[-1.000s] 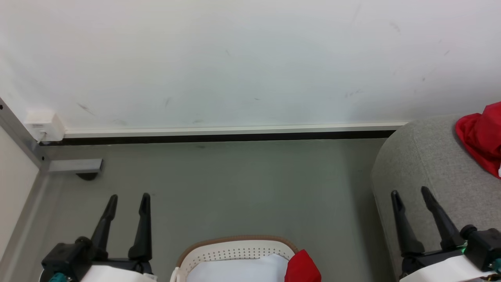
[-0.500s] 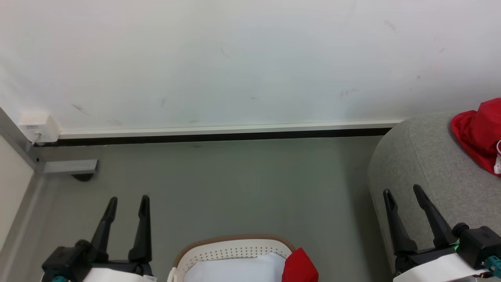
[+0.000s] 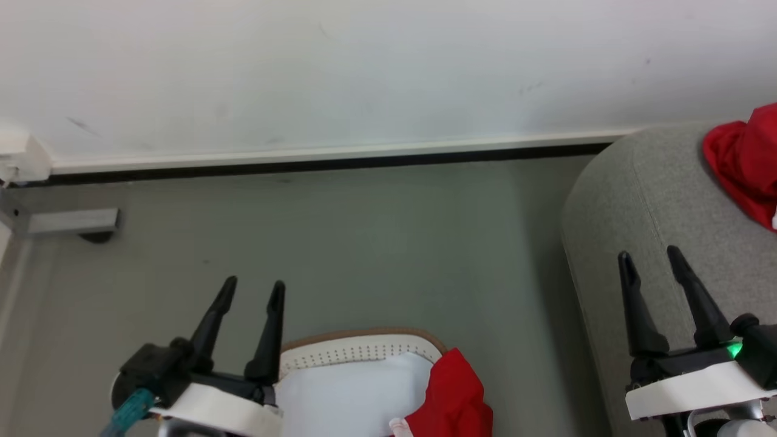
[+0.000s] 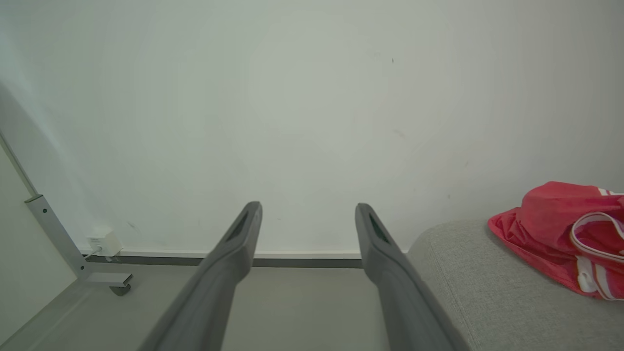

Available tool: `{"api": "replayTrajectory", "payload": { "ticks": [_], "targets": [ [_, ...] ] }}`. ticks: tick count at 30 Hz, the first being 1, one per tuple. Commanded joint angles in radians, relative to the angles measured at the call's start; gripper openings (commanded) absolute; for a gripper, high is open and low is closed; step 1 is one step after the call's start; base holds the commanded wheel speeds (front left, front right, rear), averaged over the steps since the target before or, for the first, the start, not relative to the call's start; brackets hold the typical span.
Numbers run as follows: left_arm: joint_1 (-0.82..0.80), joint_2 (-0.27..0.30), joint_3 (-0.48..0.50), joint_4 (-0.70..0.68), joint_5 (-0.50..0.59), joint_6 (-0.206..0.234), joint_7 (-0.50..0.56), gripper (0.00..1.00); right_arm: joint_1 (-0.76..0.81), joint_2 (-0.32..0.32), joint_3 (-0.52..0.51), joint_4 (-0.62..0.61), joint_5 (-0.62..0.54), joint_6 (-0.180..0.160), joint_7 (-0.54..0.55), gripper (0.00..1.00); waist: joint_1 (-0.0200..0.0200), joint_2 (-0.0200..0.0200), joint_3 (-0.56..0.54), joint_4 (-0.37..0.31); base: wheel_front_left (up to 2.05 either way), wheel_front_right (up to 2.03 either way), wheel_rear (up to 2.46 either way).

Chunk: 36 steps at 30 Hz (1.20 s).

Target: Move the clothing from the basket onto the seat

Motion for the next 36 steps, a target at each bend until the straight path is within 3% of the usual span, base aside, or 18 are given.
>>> {"api": "replayTrajectory", "payload": {
  "ticks": [1, 9, 19, 27, 36],
  "targets": [
    [-0.022, -0.001, -0.008, 0.008, 0.014, -0.007, 0.008, 1.0, -0.02, 0.0, -0.005, 0.0, 0.007, -0.003, -0.009, 1.0, -0.0001, 0.0, 0.049, -0.019, 0.0, 0.0, 0.0],
    [-0.149, 0.004, -0.083, 0.095, 0.047, -0.054, 0.066, 1.0, -0.095, 0.011, -0.025, -0.005, -0.001, -0.003, -0.046, 1.0, -0.0001, 0.0, 0.196, -0.047, 0.0, 0.0, 0.0],
    [-0.307, -0.005, -0.242, 0.325, 0.063, -0.114, 0.185, 1.0, -0.202, 0.012, -0.08, -0.057, -0.012, -0.003, -0.068, 1.0, -0.0001, 0.0, 0.368, -0.091, 0.0, 0.0, 0.0],
    [-0.43, -0.011, -0.367, 0.531, 0.019, -0.124, 0.254, 1.0, -0.248, 0.02, -0.123, -0.117, -0.016, -0.003, -0.081, 1.0, -0.0001, 0.0, 0.5, -0.121, 0.0, 0.0, 0.0],
    [-0.569, 0.019, -0.545, 0.735, -0.09, -0.124, 0.309, 1.0, -0.318, 0.033, -0.121, -0.166, -0.019, -0.003, -0.094, 1.0, -0.0001, 0.0, 0.644, -0.17, 0.0, 0.0, 0.0]
  ]
}}
